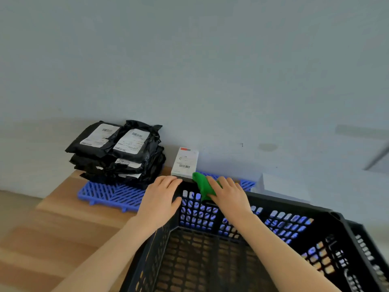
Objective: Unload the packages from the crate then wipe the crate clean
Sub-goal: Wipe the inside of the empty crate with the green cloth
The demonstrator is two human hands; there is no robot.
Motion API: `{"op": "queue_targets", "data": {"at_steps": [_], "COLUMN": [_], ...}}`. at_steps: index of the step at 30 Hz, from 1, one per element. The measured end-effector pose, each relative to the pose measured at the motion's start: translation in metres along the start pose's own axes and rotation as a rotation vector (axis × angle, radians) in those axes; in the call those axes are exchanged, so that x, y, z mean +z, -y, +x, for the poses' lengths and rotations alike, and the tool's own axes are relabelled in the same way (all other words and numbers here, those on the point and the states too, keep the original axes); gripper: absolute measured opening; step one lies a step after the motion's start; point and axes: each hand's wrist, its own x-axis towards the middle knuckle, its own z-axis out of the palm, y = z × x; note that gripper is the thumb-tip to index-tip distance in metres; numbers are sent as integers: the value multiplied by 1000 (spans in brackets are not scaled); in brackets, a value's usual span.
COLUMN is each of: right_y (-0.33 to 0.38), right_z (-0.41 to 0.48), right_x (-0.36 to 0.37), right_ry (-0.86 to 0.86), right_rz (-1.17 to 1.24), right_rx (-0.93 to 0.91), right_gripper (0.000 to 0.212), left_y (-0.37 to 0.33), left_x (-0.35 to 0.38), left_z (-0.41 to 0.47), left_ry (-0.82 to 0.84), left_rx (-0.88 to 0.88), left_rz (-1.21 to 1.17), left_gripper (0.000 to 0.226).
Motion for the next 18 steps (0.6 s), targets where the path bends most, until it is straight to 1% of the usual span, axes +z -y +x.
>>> {"op": "queue_targets", "data": {"at_steps": [3, 6, 9, 12, 15, 18], "right_y": [-28, -59, -73, -60, -25, 12], "right_z": [-23, -51, -62, -51, -28, 1], "right_x": [-2, -5, -7, -7, -12, -14], "right_ry": [-19, -46, -29, -3, 63, 148], "right_rz": [-15, -47, -71, -38, 0, 19], "right_rx": [54, 155, 210, 232, 213, 152], "right_gripper": [55, 44, 49, 41, 46, 57], "left_y": [0, 0, 1, 1, 1, 2], "left_x": [2, 3, 3, 2, 1, 2], "left_z": [2, 0, -1, 0, 0, -1], "left_ry": [-27, -53, -68, -53, -52, -68], "left_rx": [13, 1, 0, 2, -3, -26], "left_rz": [-5, -42, -70, -108, -120, -143], "left_gripper": [51, 50, 51, 58, 66, 71]}}
